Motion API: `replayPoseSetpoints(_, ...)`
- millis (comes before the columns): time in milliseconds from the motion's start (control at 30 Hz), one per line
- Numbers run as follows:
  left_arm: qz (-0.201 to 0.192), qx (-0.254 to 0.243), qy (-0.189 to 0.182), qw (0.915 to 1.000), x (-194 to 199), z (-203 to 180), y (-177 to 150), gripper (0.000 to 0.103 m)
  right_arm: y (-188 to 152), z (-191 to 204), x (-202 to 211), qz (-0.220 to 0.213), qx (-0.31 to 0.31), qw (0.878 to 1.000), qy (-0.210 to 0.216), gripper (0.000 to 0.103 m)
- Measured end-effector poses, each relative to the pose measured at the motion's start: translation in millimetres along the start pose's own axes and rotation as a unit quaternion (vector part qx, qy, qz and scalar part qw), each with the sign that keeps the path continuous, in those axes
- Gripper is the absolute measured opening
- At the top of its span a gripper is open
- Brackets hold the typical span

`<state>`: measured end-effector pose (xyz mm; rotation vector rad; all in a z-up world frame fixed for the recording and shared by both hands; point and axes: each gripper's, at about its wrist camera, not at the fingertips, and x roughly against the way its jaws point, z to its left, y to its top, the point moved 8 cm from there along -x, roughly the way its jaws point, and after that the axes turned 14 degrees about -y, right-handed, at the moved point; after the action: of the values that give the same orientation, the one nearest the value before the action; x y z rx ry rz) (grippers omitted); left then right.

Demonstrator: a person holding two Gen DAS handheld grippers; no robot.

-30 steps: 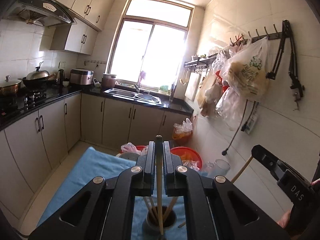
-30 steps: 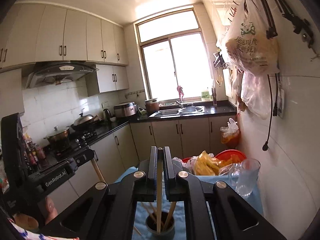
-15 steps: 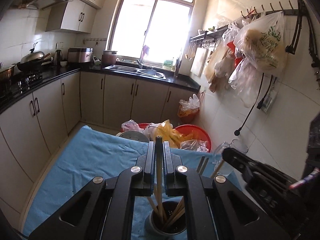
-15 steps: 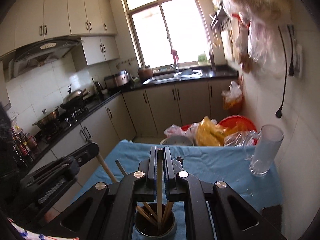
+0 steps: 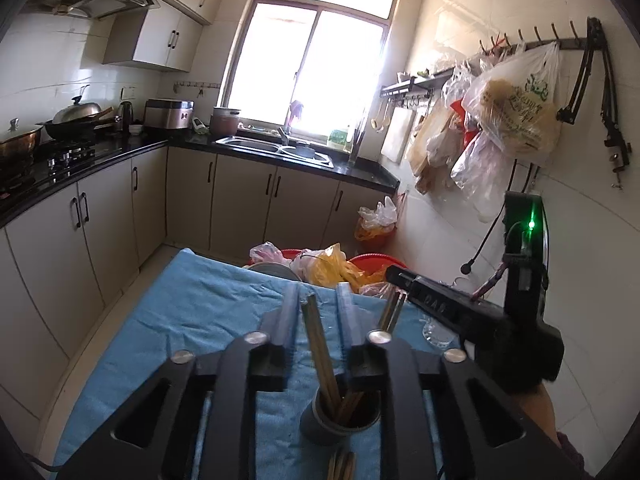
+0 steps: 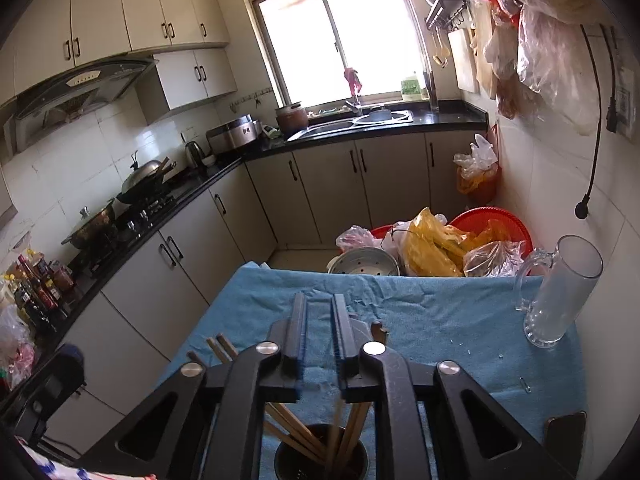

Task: Organize utensils
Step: 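Open the left gripper into the holder while the right gripper releases too, then close the left gripper on a chopstick while the right gripper grasps another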

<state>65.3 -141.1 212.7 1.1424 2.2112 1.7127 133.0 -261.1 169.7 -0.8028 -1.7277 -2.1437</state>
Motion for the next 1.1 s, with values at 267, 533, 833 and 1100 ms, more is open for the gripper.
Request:
replayPoseSetpoints(267, 0.015, 0.006, 0.018, 0.9997, 33.0, 23.7, -50.7, 0.033, -58.9, -34.8, 47.8, 0.004, -0.001, 1.0, -0.007, 0.044)
replayPoseSetpoints(533, 0.122, 0.018, 0.031, 0.9919, 16.5, 52.2, -153.3, 0.033, -232.5, -37.7, 14.6, 0.159, 0.036, 0.986, 0.015, 0.028)
replayPoseSetpoints(833, 0.216, 0.008, 0.002, 0.9763, -26.7, 42.8, -218.4, 0.033, -276.1, -24.0, -5.8, 0.181, 0.045, 0.982, 0.003, 0.024)
replayPoseSetpoints(1100, 0.269, 0.006, -0.027, 0.9628, -69.7, 23.5, -245.9, 0.033, -275.8, -34.6, 0.4, 0.173, 0.066, 0.982, -0.025, 0.02)
